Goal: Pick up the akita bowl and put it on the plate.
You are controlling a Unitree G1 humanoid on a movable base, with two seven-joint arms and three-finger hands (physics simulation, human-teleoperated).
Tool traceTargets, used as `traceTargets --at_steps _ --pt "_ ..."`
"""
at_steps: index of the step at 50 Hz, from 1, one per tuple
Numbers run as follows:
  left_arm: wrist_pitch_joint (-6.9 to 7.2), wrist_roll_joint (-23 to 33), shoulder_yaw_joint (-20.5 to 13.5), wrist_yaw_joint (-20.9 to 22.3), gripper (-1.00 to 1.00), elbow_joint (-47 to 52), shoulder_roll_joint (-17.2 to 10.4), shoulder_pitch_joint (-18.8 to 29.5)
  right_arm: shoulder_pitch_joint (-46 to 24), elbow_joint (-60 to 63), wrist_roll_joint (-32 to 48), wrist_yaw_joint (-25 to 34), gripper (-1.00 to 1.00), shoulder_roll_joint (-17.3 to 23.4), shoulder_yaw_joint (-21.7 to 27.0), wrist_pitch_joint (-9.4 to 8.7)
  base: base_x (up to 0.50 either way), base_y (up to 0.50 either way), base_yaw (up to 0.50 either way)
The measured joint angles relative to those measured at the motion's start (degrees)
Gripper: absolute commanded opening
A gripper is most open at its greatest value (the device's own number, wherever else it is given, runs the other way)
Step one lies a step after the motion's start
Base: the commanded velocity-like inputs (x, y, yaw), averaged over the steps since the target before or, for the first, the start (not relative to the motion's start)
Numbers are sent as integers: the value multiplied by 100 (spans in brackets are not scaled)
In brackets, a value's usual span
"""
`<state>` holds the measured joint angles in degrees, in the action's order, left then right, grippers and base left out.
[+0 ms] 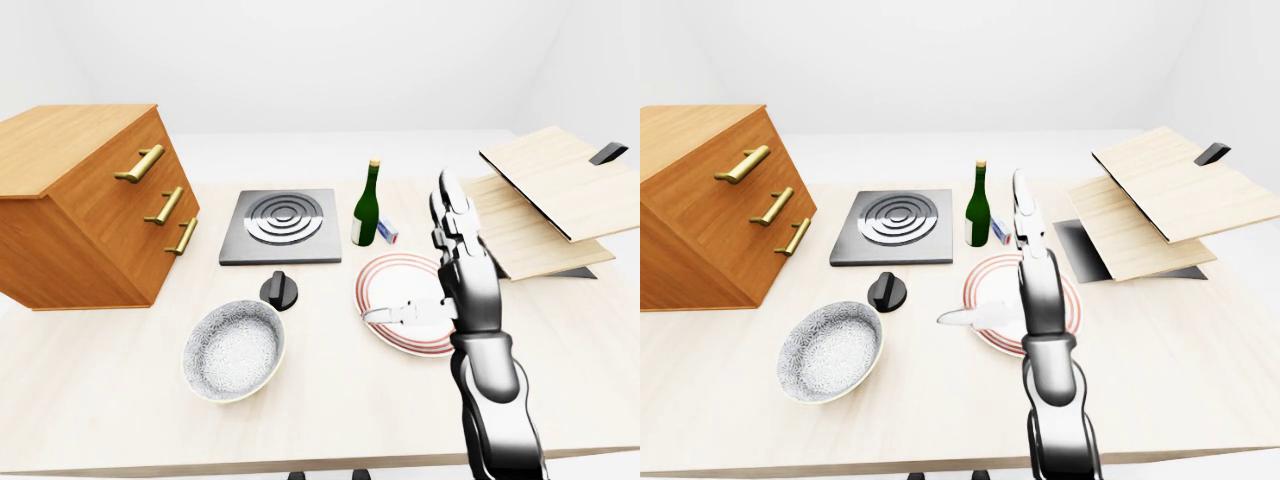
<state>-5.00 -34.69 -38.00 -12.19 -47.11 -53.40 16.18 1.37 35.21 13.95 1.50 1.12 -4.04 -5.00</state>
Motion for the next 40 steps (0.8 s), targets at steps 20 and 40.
traceTargets --at_steps 20,40 --pt "0 -10 -1 -4 100 1 1 1 -209 425 1676 735 96 -25 -771 0 0 0 0" --pt "0 -25 -1 -7 100 0 3 3 -357 528 3669 1890 96 -333 -1565 0 0 0 0"
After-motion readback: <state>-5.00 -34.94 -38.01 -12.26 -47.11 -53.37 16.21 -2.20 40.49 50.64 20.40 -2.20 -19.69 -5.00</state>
